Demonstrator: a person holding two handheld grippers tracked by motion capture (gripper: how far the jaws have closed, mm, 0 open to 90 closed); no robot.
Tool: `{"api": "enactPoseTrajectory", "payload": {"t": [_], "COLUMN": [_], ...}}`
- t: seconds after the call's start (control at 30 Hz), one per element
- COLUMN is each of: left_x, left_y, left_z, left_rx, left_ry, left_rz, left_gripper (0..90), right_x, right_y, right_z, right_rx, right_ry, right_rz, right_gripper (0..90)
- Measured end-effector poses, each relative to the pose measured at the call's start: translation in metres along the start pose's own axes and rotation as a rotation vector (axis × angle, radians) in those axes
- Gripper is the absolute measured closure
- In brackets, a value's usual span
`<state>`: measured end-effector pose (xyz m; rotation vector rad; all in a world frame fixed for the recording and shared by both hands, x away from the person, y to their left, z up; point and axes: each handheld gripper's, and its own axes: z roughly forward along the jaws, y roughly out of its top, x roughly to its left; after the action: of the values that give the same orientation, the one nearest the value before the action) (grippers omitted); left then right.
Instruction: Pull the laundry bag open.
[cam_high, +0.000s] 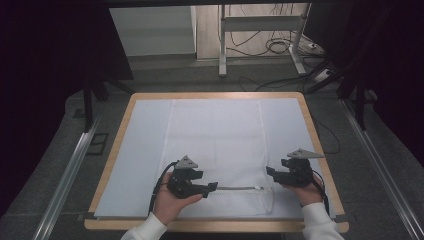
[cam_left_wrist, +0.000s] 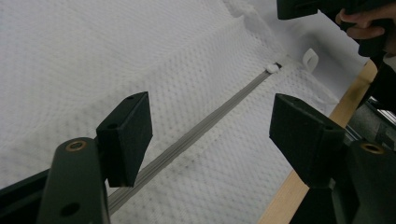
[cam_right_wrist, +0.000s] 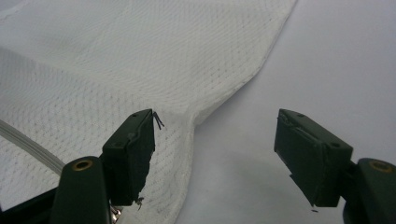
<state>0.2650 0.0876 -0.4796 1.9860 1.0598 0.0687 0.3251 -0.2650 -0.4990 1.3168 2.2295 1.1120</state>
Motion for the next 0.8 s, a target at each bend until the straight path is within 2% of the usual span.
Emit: {"api": "enactPoseTrajectory", "payload": {"t": [0.23, 0.8], "left_x": [-0.009, -0.029], "left_y": [0.003, 0.013], "left_z": [0.008, 0.034], "left_rx": [0.016, 0.056], "left_ry": [-0.037, -0.060], "left_rz": [0.002, 0.043], "left_gripper": [29.8, 29.5], "right_x": [-0.001, 0.000], "right_y": [-0.001, -0.001], "right_z": [0.000, -0.001], "right_rx": [0.001, -0.001], "right_ry": [-0.004, -0.011], "right_rz": [0.004, -0.002], "right_gripper": [28.3, 28.3]}}
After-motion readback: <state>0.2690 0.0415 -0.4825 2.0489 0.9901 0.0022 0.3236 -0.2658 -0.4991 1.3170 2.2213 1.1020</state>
